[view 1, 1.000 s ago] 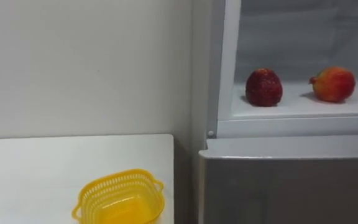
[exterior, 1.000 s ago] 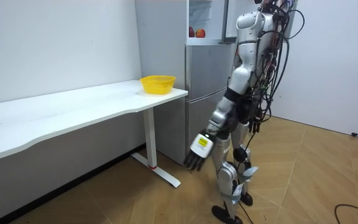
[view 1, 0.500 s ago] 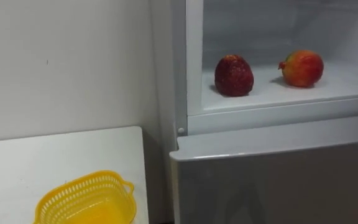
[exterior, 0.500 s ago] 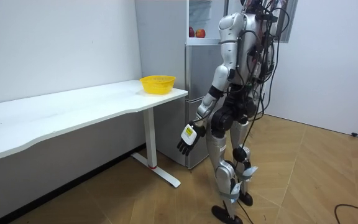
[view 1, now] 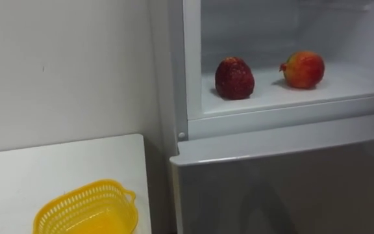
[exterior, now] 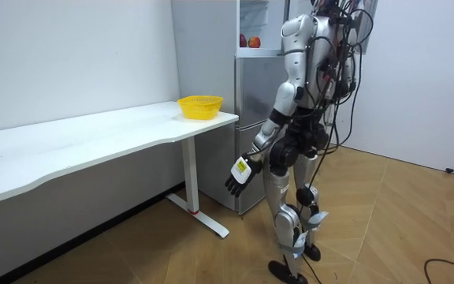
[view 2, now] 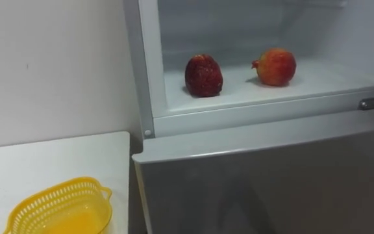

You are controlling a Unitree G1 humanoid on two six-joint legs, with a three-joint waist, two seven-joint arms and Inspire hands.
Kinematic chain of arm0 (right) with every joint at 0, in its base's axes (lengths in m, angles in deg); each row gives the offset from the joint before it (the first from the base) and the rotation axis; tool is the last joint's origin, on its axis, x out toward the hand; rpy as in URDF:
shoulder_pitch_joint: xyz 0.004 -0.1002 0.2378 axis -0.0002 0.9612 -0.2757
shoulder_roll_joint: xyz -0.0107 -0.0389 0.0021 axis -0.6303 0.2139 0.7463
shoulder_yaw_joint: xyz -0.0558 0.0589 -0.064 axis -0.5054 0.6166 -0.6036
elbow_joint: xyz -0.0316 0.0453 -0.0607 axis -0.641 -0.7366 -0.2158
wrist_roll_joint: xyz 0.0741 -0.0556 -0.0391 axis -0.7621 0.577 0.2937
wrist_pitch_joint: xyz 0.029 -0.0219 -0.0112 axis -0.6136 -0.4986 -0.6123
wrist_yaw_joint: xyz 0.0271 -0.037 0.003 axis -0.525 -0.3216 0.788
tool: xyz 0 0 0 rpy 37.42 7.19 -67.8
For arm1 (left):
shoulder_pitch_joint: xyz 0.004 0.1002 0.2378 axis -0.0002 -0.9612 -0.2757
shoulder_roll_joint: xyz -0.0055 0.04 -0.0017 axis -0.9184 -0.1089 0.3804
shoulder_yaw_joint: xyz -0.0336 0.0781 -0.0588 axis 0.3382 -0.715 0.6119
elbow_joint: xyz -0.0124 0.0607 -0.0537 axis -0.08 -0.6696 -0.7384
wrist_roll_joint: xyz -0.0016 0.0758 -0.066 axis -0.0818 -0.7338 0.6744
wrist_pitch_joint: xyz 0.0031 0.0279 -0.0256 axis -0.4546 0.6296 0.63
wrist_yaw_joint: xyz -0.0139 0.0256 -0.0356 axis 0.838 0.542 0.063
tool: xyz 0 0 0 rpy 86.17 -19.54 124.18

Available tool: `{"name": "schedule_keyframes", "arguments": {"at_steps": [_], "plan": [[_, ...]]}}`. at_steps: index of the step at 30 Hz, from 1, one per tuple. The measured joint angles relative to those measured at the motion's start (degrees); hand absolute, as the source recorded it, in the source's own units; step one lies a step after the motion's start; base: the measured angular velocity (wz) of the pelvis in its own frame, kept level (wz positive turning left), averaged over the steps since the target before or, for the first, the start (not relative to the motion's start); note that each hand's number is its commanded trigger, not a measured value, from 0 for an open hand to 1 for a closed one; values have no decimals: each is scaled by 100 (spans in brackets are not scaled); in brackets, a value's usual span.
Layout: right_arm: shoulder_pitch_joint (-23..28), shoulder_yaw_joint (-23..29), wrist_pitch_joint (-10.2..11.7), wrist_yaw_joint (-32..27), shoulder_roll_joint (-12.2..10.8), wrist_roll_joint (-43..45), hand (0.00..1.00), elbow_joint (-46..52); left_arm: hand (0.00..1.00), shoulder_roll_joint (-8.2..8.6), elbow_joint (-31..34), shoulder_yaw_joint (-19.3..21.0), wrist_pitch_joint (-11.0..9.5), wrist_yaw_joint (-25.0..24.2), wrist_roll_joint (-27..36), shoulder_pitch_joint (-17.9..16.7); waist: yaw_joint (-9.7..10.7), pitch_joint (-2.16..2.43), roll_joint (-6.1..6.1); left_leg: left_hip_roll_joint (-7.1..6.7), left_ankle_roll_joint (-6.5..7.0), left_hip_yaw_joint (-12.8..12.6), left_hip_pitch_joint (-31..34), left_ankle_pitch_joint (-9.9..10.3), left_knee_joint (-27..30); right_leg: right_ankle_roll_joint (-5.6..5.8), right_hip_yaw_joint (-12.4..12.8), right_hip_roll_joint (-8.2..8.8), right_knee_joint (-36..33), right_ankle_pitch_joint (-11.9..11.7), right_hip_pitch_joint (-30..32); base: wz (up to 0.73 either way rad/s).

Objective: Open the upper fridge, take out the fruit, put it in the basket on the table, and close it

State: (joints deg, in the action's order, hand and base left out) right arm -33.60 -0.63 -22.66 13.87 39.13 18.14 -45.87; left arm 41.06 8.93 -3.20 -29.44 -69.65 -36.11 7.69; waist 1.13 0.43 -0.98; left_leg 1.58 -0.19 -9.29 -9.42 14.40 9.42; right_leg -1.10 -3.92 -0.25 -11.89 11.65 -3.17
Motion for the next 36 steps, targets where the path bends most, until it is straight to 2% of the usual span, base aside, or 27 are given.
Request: {"name": "schedule_keyframes", "arguments": {"at_steps": [2, 4, 6, 10, 13, 15, 20, 22, 28, 36], "plan": [[97, -68, 30, -90, 1, 26, 0, 632, 0, 0, -8, -3, -40, 21, -12, -56, -1, 8, -25, 7, 0, -19, 5, 0, 0, 5, 75, -55, 17, -37, 16, -14], [143, -96, 83, -94, 1, 50, 0, 1189, 0, -9, -39, -11, -103, 21, -11, -74, -25, -4, -18, 19, 0, -102, -10, 0, -1, 3, 138, -88, 17, -63, 26, -20], [140, -105, 254, -104, 1, 262, 0, 1785, 0, -28, -95, -11, -163, 36, -3, -85, -43, -12, -44, 33, 0, -178, -11, 0, -1, 1, 235, -112, 28, -95, 57, -22], [59, -176, 354, -206, 2, 730, 0, 2594, 0, -132, -327, -115, -288, 106, -27, -77, -34, 22, -68, 61, 0, -331, 93, 0, -1, -6, 380, -168, 12, -152, 208, -19], [34, -229, 390, -319, 27, 982, 0, 3059, 0, -196, -532, -136, -308, 112, -37, -59, -21, 18, -72, 80, 0, -330, 162, 0, -1, -19, 376, -187, 19, -194, 213, -9], [8, -281, 531, -439, 65, 1154, 0, 3378, 0, -212, -540, -157, -305, 114, -37, -118, -19, 12, -62, 82, 0, -328, 172, 0, 0, -21, 358, -185, 26, -195, 218, 4], [-158, -367, 678, -513, 72, 1409, 0, 3723, 0, -247, -550, -258, -308, 95, -120, -133, -86, -13, -73, 82, 0, -321, 183, 0, -4, -21, 331, -178, 35, -195, 213, 2], [-167, -363, 676, -604, 71, 1549, 0, 3717, 0, -249, -619, -260, -309, 81, -218, -82, -115, -33, -80, 83, 0, -322, 176, 0, -4, -21, 330, -179, 29, -196, 220, 0], [-270, -437, 671, -835, 76, 1603, 0, 3717, 0, -268, -789, -260, -303, -61, -276, 1, -167, -45, -73, 88, 0, -324, 181, 0, -3, -25, 330, -181, 32, -199, 225, 0], [-1134, -524, 741, -894, 148, 1664, 0, 3730, 0, -346, -756, -250, -190, -167, -543, 33, -189, -25, 27, 92, 0, -263, 174, 0, -3, -29, 242, -176, 35, -202, 191, 5]]}}
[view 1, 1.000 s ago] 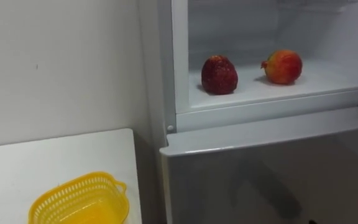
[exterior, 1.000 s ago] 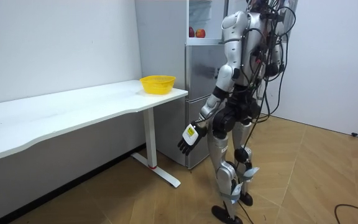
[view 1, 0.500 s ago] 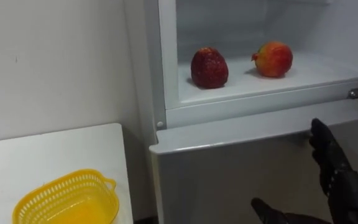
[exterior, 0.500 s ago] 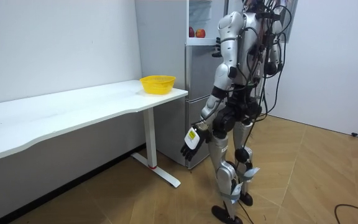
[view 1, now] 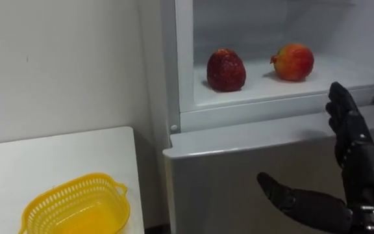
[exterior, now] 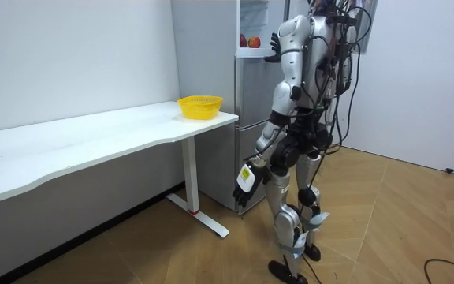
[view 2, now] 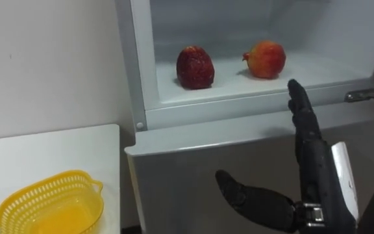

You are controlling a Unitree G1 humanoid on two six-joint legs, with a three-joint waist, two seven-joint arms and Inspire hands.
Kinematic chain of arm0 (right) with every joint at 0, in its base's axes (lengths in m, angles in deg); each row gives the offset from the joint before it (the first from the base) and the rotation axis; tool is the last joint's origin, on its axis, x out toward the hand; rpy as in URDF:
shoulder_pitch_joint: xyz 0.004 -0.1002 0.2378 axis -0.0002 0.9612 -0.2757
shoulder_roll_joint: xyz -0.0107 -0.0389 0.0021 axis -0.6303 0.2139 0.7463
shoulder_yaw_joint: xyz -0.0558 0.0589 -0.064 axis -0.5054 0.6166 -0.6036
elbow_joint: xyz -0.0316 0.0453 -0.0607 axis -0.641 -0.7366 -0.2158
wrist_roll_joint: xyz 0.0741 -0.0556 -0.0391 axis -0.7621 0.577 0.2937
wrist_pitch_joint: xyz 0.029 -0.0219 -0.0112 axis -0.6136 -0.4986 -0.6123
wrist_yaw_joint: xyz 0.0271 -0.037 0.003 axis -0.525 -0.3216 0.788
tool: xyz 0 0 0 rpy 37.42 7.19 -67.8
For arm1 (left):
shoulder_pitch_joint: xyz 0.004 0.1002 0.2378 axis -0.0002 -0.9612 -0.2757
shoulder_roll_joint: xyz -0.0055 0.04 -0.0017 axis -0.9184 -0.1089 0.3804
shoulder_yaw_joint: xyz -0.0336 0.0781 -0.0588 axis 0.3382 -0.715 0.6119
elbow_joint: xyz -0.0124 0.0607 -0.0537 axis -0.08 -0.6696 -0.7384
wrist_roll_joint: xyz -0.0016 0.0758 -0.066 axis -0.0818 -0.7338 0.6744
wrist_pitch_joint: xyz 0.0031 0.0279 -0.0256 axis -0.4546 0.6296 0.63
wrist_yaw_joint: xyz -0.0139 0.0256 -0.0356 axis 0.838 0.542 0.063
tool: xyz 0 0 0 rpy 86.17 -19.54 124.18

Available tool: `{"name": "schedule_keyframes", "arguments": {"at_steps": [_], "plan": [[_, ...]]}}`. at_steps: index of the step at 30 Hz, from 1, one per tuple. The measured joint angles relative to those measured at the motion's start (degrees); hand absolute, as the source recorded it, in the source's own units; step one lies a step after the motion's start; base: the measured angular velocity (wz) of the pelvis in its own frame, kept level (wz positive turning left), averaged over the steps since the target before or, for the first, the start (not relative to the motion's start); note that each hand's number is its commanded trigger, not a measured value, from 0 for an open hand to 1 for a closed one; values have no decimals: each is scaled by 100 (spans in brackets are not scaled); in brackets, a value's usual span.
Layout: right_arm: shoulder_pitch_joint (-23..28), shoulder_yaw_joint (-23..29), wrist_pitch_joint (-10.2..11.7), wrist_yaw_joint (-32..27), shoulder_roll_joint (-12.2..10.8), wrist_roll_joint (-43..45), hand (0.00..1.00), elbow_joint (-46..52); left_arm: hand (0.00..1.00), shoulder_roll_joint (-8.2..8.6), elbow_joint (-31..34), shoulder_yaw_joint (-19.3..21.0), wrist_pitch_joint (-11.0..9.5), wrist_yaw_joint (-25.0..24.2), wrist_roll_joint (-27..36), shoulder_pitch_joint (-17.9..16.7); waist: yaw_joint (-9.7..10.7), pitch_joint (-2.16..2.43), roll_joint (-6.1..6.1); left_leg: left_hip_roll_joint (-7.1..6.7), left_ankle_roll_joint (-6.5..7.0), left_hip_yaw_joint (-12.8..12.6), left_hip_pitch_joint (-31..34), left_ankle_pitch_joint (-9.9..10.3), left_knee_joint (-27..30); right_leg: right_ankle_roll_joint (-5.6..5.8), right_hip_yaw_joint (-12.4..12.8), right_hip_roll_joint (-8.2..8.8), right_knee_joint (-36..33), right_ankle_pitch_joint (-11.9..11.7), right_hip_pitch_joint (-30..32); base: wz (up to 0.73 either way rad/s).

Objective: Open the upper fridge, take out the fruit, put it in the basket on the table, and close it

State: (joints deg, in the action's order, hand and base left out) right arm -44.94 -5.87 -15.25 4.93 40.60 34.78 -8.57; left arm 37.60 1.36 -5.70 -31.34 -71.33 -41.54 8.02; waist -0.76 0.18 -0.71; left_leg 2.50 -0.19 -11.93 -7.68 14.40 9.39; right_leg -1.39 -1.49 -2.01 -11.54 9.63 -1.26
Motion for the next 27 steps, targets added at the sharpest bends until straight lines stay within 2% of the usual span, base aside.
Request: {"name": "schedule_keyframes", "arguments": {"at_steps": [4, 7, 12, 20, 23, 27], "plan": [[-219, 20, 12, -187, 33, 164, 0, -12, 0, -30, -2, 3, 17, 11, -151, 2, -2, -16, 70, 2, 0, 132, -6, 0, 1, -7, -93, 3, 83, -6, -104, 17], [-468, 232, 19, -295, 101, 166, 0, -16, 0, -30, -7, 19, 112, 16, -519, 27, 10, -27, 115, 5, 0, 260, -5, 0, 2, -7, -203, 11, 98, -6, -160, 20], [-770, 415, 86, -542, 236, 146, 0, -15, 0, -15, -5, 9, 227, -23, -876, 38, -107, -21, 142, 7, -1, 300, 4, -1, 5, -8, -223, 9, 97, -5, -162, 1], [-1075, 482, 184, -715, 323, 52, 0, -36, 0, 2, -21, -3, 350, -105, -1119, 40, -125, -20, 181, -9, 0, 416, 17, -2, 37, -11, -383, 52, 95, -7, -200, 8], [-1310, 492, 187, -717, 506, 31, 0, -326, 0, 1, -7, 4, 454, -195, -1119, 51, -132, -26, 192, -20, 6, 426, 20, -5, 55, -10, -427, 75, 95, -7, -221, 7], [-1651, 585, 161, -712, 607, -115, 0, -774, 0, -3, -5, 3, 525, -317, -1118, 89, -138, -64, 268, -22, 6, 431, 23, -6, 119, -10, -471, 86, 123, -6, -269, 5]]}}
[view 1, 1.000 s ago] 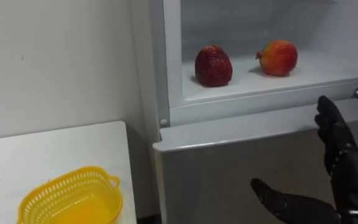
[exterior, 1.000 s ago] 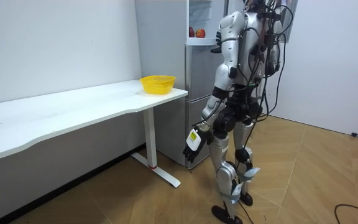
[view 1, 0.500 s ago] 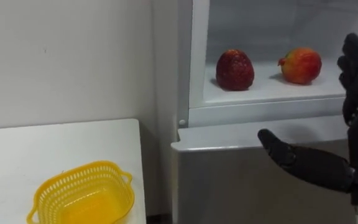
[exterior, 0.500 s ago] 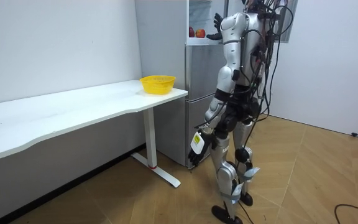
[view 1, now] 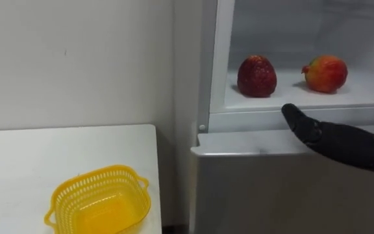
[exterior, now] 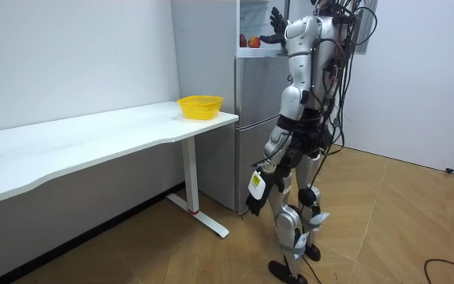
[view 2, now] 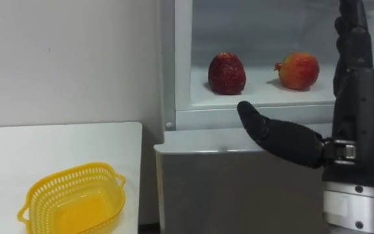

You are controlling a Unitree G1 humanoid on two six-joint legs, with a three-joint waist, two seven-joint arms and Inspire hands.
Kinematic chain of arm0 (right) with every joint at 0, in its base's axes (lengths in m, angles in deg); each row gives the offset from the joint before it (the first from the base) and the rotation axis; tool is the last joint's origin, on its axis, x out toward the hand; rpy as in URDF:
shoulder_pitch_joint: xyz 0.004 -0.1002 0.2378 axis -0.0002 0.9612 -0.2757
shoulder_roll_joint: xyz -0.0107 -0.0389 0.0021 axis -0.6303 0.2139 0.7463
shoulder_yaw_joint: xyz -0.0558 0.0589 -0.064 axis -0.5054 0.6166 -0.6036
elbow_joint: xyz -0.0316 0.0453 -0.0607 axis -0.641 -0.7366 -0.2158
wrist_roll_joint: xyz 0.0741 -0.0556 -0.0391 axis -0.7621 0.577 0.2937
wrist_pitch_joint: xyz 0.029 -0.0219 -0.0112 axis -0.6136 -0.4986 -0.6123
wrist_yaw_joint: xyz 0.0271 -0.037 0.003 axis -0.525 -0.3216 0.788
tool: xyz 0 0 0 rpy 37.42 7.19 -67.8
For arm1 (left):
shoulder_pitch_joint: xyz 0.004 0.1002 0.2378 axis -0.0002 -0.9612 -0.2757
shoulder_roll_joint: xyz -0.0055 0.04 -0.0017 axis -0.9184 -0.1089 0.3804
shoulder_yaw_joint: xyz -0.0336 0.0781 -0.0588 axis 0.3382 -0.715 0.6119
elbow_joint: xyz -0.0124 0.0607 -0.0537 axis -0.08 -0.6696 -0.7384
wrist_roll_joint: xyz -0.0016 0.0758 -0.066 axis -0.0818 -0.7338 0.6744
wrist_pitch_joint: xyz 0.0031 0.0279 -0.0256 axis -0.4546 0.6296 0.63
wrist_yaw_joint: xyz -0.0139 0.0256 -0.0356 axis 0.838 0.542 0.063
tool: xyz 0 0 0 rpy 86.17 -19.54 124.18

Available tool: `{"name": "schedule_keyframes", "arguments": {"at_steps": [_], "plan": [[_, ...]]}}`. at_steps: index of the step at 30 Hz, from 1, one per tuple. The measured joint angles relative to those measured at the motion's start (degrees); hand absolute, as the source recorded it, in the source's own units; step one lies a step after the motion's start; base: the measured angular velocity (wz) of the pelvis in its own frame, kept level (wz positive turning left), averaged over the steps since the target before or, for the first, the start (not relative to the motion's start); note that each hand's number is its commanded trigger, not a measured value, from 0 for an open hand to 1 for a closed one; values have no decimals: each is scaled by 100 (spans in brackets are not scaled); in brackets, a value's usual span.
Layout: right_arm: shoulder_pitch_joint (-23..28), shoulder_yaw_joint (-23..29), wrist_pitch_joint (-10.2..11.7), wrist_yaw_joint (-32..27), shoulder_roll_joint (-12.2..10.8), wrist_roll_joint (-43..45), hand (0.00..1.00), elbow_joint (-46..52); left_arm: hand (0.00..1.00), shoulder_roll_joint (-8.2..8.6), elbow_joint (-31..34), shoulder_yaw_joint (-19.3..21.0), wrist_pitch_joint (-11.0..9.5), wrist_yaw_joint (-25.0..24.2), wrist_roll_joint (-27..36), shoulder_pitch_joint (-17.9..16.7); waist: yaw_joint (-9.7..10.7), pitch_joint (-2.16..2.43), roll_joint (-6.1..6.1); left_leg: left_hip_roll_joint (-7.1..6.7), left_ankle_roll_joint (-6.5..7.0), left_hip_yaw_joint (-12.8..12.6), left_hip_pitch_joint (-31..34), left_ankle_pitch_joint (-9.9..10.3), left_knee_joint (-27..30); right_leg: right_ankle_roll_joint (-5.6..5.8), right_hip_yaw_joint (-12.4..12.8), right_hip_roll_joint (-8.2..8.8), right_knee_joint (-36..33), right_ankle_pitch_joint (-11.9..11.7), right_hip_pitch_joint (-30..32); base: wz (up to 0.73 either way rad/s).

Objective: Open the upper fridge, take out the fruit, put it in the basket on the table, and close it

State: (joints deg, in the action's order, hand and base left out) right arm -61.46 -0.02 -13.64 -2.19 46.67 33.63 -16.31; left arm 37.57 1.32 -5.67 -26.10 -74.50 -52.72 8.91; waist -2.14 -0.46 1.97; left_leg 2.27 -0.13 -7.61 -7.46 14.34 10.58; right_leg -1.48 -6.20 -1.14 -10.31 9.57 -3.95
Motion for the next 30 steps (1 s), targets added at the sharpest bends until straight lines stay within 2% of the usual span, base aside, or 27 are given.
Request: {"name": "schedule_keyframes", "arguments": {"at_steps": [4, 7, 10, 14, 21, 28, 30], "plan": [[-257, 108, -39, -15, 70, -91, 0, -402, 0, -5, -3, 0, 78, -35, -1, 12, -92, 12, 43, 0, 0, 42, 6, 0, 26, -4, -29, -1, 49, -8, 4, 3], [-440, 108, -115, -62, 206, -77, 0, -678, 0, -12, 8, 1, 113, -64, -26, 38, -141, 28, 61, -1, 0, 117, 60, 0, 29, -4, -83, 4, 49, -8, 4, 10], [-650, 105, -237, -73, 309, -92, 0, -861, 0, -34, 29, 2, 147, -158, -292, 117, -155, 35, 71, 4, -2, 236, 100, -1, 32, -5, -205, 7, 50, -9, 0, 17], [-715, 99, -254, -68, 409, -292, 0, -973, 0, -37, 69, 1, 148, -202, -344, 129, -240, 36, 75, 7, -5, 314, 83, -3, 26, -5, -277, 10, 52, -8, -38, 9], [-1332, 104, -258, -101, 561, -851, 0, -1622, 0, -54, 101, 16, 143, -338, -348, 176, -296, 10, 134, 1, -6, 385, 59, -4, 24, -5, -339, 19, 62, -8, -85, 4], [-1407, 102, -271, -18, 592, -1114, 0, -1752, 0, -56, 115, 53, 146, -414, -353, 187, -319, 3, 183, -5, -11, 449, 65, -9, 32, -6, -374, 62, 58, -8, -100, 2], [-1459, 87, -273, 50, 660, -1114, 0, -1922, 0, -58, 124, 53, 152, -444, -355, 169, -337, 0, 189, -6, -6, 471, 74, -14, 42, -5, -418, 79, 55, -8, -123, 7]]}}
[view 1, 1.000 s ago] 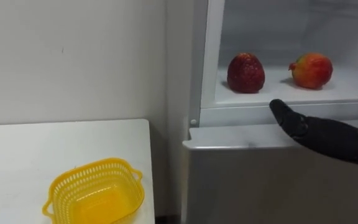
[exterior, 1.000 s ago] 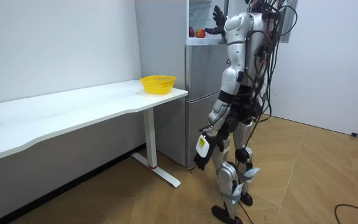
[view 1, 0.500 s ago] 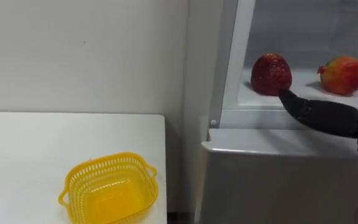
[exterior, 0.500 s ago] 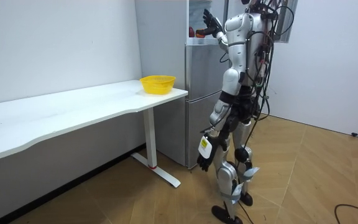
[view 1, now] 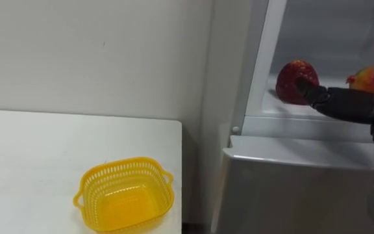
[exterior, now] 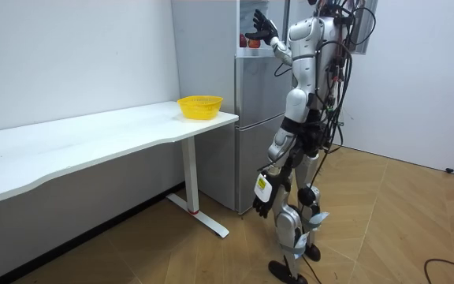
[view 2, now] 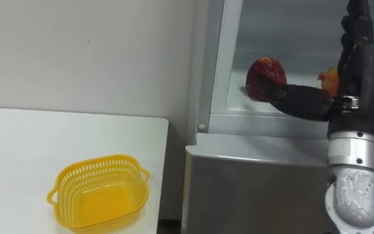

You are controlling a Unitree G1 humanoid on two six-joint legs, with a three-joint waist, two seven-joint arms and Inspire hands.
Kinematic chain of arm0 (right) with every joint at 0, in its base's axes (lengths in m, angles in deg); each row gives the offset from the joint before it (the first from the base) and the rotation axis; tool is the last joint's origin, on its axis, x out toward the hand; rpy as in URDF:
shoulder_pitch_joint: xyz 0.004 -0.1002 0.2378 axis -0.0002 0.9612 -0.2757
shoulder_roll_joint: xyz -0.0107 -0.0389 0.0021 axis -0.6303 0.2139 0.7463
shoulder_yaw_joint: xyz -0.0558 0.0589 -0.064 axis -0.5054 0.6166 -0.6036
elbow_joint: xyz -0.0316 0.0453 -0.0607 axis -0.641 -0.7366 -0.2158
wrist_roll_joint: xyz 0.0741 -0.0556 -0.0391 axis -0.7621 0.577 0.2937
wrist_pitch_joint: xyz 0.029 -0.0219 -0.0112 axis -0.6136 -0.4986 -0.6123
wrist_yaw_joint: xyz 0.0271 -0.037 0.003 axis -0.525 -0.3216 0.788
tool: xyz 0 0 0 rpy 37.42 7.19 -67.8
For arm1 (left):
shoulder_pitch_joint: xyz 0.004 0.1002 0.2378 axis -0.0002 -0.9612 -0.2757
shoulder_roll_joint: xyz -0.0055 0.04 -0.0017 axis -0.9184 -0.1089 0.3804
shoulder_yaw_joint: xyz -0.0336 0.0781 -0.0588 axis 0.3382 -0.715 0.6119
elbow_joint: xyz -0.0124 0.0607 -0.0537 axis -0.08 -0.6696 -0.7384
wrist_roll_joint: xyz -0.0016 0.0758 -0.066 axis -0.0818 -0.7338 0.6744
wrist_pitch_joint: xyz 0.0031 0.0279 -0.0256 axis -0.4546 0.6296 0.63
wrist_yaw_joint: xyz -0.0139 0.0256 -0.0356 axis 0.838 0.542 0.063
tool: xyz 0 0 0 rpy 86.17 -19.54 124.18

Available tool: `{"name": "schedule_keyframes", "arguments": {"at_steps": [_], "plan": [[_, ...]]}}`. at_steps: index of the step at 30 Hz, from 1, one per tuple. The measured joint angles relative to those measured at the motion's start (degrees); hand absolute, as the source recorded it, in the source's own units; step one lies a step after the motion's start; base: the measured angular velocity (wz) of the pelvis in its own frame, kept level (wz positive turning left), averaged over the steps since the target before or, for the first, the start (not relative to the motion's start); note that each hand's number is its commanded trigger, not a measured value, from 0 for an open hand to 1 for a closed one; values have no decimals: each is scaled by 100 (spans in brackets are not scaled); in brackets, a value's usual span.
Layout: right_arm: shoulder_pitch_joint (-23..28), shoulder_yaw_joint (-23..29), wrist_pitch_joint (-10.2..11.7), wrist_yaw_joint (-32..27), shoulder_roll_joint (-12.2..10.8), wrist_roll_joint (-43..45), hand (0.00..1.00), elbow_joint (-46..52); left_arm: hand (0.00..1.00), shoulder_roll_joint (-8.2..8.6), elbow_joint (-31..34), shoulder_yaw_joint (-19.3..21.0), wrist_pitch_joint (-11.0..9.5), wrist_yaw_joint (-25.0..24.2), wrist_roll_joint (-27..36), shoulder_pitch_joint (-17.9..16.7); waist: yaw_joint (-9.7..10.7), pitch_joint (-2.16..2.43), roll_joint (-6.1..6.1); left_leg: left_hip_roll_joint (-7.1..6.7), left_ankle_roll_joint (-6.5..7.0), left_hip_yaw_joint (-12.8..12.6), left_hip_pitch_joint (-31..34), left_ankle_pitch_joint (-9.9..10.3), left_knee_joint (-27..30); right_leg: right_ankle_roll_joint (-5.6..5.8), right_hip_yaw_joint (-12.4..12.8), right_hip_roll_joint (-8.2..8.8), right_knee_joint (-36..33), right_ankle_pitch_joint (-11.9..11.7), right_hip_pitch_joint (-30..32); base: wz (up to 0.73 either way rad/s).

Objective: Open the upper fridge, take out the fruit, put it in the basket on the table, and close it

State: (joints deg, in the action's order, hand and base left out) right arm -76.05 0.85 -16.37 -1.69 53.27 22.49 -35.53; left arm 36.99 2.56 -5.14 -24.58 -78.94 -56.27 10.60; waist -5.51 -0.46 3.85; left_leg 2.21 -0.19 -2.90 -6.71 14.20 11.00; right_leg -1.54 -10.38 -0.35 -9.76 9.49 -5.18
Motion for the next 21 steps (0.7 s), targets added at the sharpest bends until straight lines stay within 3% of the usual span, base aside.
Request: {"name": "schedule_keyframes", "arguments": {"at_steps": [8, 16, 21], "plan": [[-237, -11, -193, 309, 83, -3, 0, -797, 0, -55, 67, 55, 92, -240, -74, 1, -103, -14, 15, -26, 1, 2, 12, -1, 43, 0, 2, 10, 1, 0, -31, 1], [-248, -10, -411, 696, 389, -244, 0, -929, 0, -107, 110, 73, 207, -223, -75, 11, -100, -2, 54, -53, 10, 47, 47, -6, 63, 4, -62, 26, 12, 3, 3, 2], [-248, -11, -536, 867, 398, -347, 0, -930, 0, -149, 129, 71, 277, -207, -75, 53, -80, 5, 60, -45, 10, 52, 50, -6, 63, 4, -76, 29, 10, 3, 2, 0]]}}
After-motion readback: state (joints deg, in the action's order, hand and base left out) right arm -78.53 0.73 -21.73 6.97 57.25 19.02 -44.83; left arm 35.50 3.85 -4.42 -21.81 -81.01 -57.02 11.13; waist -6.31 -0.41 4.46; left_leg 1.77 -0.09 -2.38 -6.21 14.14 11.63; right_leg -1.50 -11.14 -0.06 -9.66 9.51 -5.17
